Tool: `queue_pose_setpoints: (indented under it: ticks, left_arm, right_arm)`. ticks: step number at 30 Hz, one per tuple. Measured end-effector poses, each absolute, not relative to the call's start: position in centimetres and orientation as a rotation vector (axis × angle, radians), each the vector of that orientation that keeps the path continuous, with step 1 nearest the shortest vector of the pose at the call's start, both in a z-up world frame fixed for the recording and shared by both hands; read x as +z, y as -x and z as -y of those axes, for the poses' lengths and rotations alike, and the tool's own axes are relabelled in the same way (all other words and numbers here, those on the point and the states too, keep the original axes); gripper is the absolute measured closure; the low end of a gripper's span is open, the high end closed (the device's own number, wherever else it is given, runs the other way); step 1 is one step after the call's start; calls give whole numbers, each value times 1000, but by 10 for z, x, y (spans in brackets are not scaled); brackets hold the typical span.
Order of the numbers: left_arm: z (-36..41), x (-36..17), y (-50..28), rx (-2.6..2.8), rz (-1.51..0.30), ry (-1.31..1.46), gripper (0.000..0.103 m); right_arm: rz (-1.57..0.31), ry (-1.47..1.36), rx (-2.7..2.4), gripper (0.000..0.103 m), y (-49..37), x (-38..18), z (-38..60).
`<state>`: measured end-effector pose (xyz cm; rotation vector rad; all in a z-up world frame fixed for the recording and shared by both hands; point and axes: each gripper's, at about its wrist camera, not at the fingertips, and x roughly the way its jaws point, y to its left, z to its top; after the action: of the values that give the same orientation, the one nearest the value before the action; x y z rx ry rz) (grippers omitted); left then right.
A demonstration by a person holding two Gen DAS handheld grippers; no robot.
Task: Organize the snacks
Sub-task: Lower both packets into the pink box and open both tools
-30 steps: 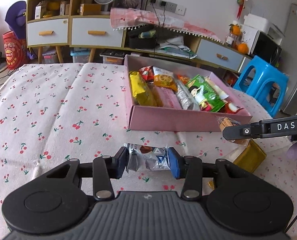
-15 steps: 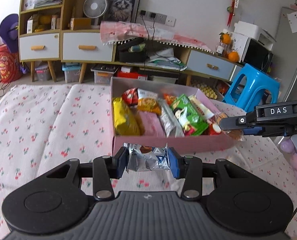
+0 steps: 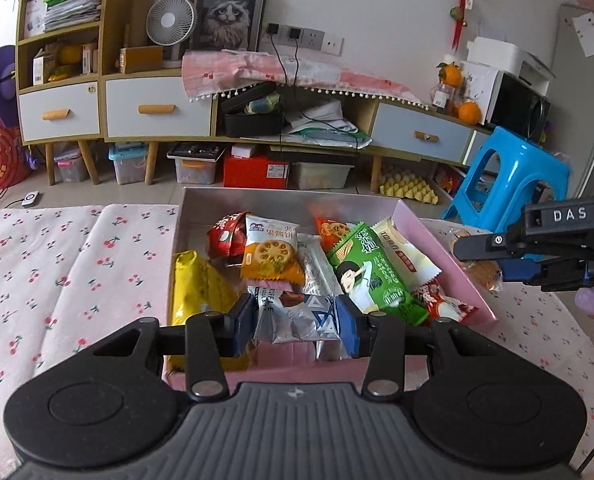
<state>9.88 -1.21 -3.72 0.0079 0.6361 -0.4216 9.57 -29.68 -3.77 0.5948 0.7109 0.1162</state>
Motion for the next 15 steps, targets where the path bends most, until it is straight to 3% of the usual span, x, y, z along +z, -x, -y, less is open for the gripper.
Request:
queue_pose_setpoints:
  ticks: [12, 15]
  left_arm:
    - [20, -43, -101, -405, -611, -54, 62]
    - [22, -44, -104, -412, -621, -54, 58]
  right_arm:
    - [-713, -597, 138, 56, -112, -45, 291]
    - [-714, -594, 134, 52, -113, -46, 290]
